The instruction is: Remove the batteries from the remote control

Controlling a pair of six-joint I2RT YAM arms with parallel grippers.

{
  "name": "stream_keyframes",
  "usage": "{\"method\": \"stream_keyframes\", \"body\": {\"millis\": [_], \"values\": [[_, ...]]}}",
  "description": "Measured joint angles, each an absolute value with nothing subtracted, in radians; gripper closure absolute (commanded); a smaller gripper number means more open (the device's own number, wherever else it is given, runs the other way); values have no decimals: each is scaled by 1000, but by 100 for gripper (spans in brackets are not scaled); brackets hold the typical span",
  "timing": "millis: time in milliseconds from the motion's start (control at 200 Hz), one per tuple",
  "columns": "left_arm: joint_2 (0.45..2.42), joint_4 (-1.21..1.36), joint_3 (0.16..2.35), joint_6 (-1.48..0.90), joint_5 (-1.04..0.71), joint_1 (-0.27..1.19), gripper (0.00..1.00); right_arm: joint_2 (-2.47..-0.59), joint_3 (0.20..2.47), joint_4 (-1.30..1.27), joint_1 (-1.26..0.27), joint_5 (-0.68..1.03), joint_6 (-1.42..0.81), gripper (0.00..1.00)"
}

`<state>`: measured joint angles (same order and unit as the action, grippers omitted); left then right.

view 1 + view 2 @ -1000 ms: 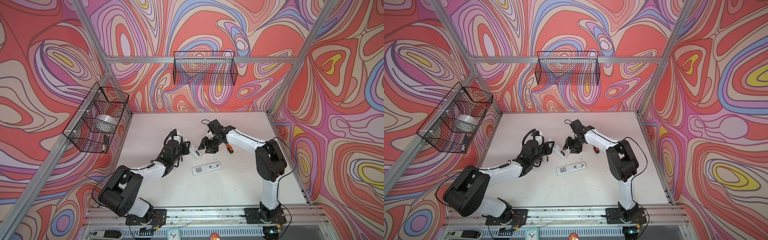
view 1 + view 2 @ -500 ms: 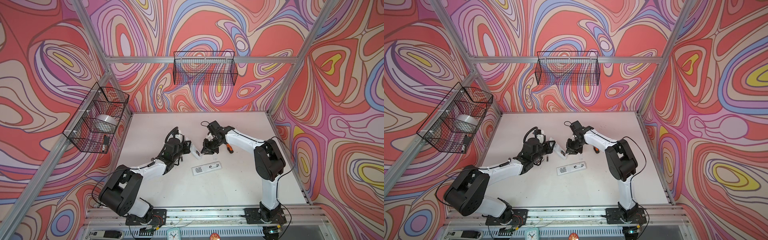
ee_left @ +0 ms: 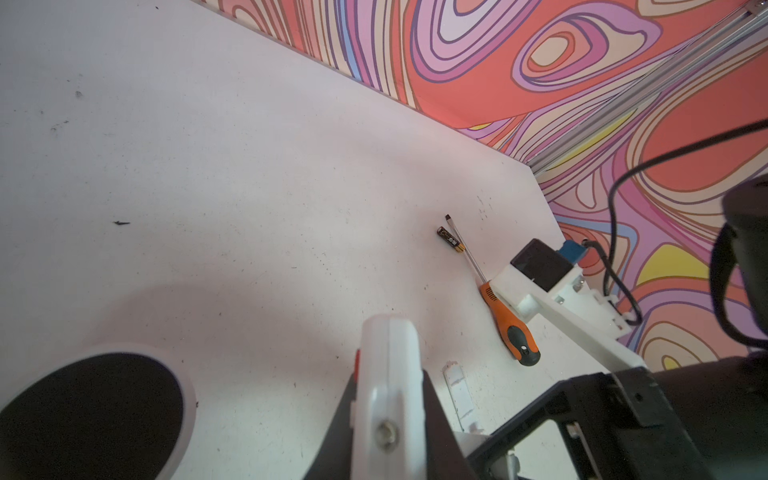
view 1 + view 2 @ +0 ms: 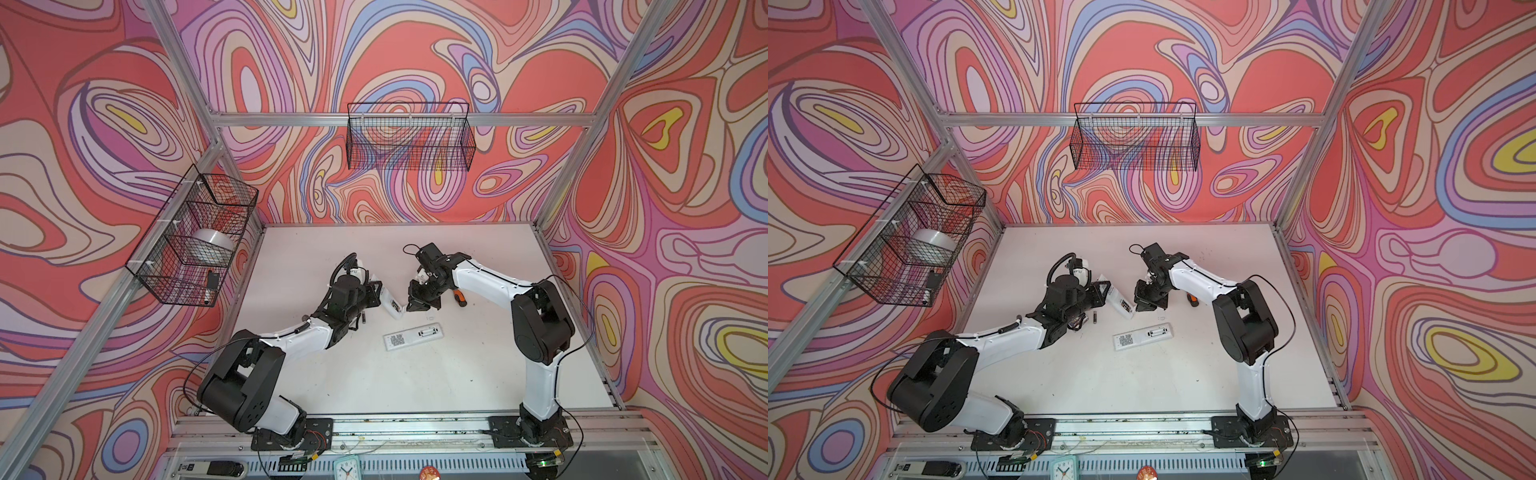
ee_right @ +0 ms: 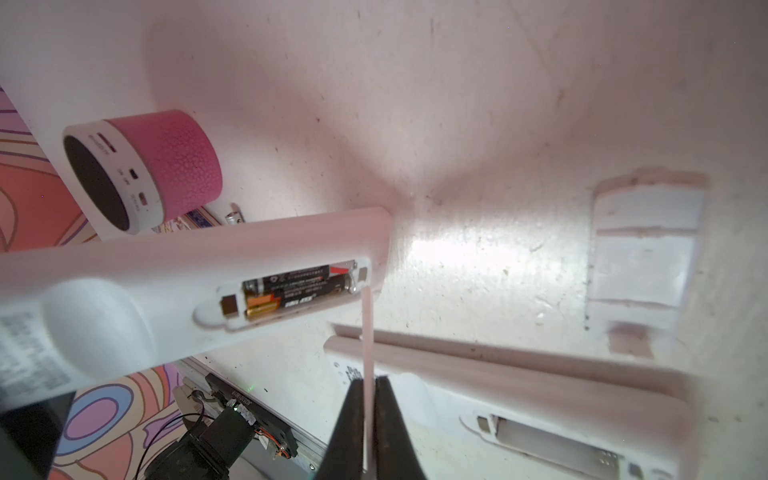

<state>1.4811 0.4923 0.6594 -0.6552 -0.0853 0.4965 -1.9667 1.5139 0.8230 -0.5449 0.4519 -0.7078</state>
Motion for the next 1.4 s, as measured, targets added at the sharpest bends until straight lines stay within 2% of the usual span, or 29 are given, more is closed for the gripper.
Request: {"method": "stream_keyframes", "body": {"millis": [80,210,421,481,736,961,1172,1402], "values": [[1480,490,659,-655,-85,496,100,-1947,1515,838,-545,437,-694,66],[1475,481,659,-654,-81,496,100,-1935,1525,863,-545,413,-676,43],[1462,457,661,-649,-78,496,100,-1931,1526,888,-543,380,-660,18],[1459,452,661,-649,-79,496,100,-1926,1526,889,-542,376,-657,2],[1408,336,670,-687,-164,423,100,-1807,1512,861,-517,352,-603,2],[1425,173,821,-865,-501,241,100,-1658,1533,839,-472,448,-421,5],[1440,159,881,-976,-767,244,100,-1681,1589,946,-511,508,-218,7],[1439,190,839,-1092,-857,250,100,-1684,1584,981,-573,525,-153,10]]}}
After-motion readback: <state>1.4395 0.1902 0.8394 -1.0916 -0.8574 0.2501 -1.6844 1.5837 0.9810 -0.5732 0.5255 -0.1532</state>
